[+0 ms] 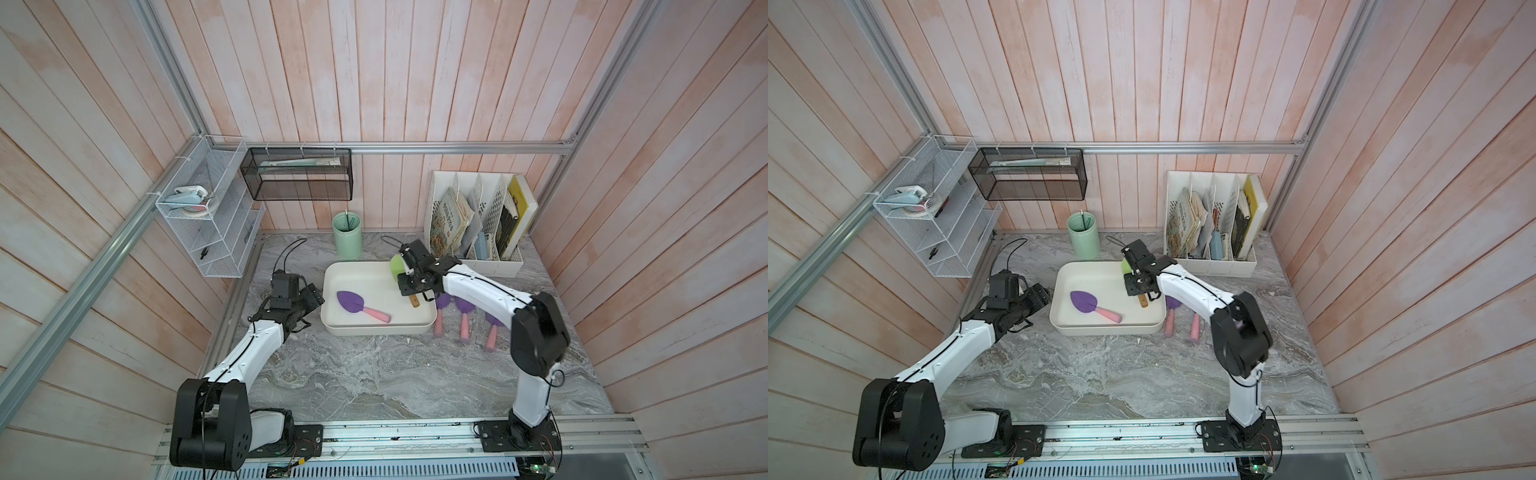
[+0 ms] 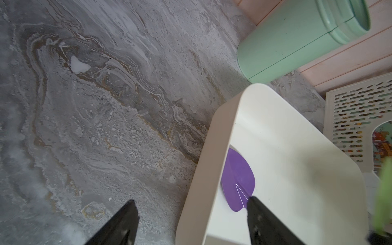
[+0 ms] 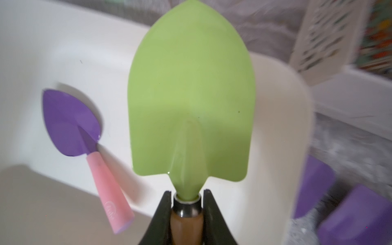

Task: Take the shovel out of the storage box
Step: Pick up the shovel from the storage box, then place the shovel at the center of the board.

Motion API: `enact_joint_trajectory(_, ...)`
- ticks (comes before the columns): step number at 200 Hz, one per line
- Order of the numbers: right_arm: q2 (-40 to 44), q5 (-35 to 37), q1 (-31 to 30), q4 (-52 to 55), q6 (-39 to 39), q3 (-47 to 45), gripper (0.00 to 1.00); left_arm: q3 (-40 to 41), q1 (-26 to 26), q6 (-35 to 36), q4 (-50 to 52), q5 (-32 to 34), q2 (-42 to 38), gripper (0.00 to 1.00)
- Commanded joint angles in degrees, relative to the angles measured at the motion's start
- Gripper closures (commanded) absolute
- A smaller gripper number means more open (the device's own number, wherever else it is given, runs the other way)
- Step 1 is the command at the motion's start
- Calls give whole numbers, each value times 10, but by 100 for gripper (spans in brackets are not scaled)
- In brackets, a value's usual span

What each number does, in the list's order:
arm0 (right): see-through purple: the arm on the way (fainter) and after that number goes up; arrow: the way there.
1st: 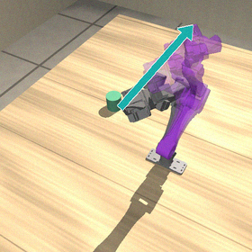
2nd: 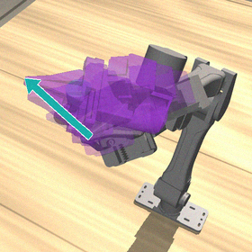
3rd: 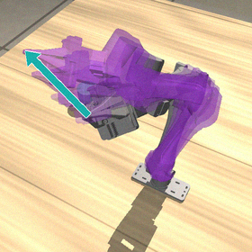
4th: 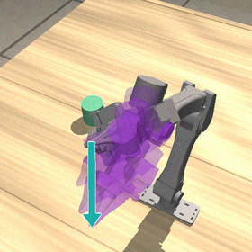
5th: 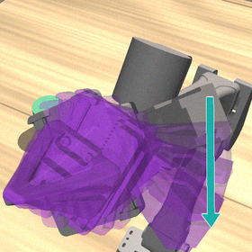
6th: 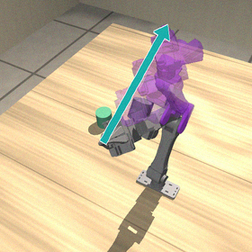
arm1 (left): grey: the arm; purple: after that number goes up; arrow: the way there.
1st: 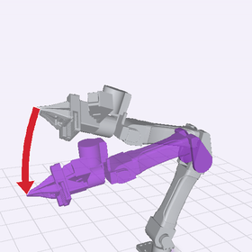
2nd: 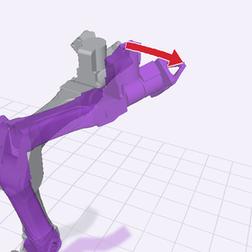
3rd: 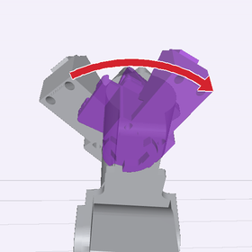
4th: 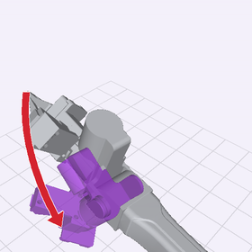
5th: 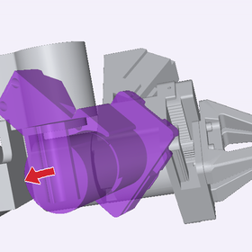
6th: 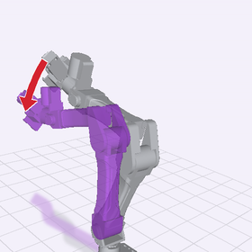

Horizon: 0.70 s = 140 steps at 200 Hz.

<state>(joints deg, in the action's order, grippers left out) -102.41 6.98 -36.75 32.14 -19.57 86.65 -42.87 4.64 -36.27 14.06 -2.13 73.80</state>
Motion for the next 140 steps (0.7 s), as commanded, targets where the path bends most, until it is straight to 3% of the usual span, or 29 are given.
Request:
enact_joint_trajectory(1, 116, 43, 62, -29, -32, -60, 100, 9, -3, -1, -14, 0, 7, 16)
enact_joint_trajectory(74, 340, -16, 383, 7, -113, -323, 100, 6, -4, 6, -32, -21, 36, 16)
enact_joint_trajectory(105, 373, -27, 446, -3, -125, -376, 100, -2, -3, 10, -36, -31, 48, 16)
enact_joint_trajectory(140, 343, -73, 484, -37, -137, -430, 100, -2, -4, 10, -45, -44, 56, 17)
